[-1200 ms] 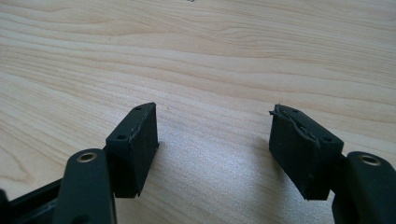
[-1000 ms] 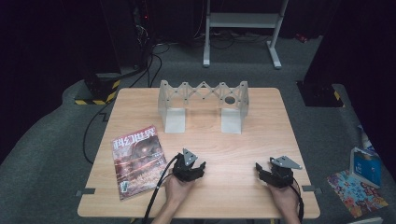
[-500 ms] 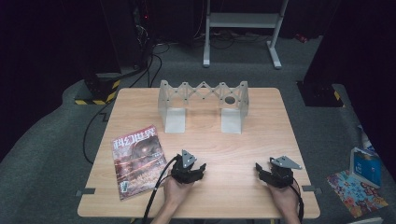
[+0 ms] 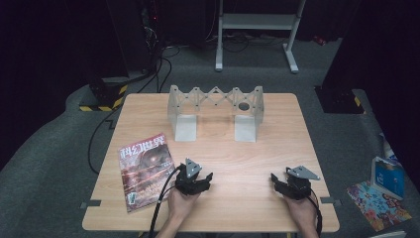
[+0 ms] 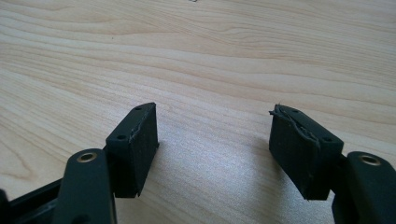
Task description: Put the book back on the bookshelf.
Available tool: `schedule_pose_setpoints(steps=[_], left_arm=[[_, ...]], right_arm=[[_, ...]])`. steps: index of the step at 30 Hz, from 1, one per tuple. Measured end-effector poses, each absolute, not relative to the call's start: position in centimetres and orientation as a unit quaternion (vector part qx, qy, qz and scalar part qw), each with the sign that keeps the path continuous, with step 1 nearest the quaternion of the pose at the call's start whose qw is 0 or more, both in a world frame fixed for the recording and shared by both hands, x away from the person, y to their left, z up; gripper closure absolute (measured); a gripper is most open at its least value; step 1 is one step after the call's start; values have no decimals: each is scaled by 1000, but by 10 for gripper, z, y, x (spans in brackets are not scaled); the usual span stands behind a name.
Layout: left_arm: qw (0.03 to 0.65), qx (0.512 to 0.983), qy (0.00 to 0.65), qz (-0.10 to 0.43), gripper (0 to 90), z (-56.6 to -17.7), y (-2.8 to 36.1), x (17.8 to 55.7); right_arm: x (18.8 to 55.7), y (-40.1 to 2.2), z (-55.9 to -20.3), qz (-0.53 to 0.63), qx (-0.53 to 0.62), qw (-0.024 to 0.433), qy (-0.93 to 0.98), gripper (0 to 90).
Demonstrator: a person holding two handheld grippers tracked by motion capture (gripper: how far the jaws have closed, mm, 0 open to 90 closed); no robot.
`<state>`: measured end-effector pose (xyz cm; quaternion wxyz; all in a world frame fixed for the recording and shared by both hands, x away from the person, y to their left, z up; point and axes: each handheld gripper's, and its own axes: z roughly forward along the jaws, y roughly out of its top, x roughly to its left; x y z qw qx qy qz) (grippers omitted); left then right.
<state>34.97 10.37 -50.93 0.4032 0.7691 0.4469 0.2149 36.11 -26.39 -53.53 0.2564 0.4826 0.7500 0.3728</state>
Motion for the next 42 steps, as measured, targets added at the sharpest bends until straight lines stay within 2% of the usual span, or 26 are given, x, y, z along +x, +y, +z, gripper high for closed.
schedule_pose_setpoints(steps=[28, 42], left_arm=[[400, 755, 469, 224, 363, -498, 145, 346], [388, 737, 499, 240, 364, -494, 184, 346]], right_arm=[[361, -264, -535, 373, 483, 255, 750, 326], [361, -264, -535, 373, 481, 256, 751, 326]])
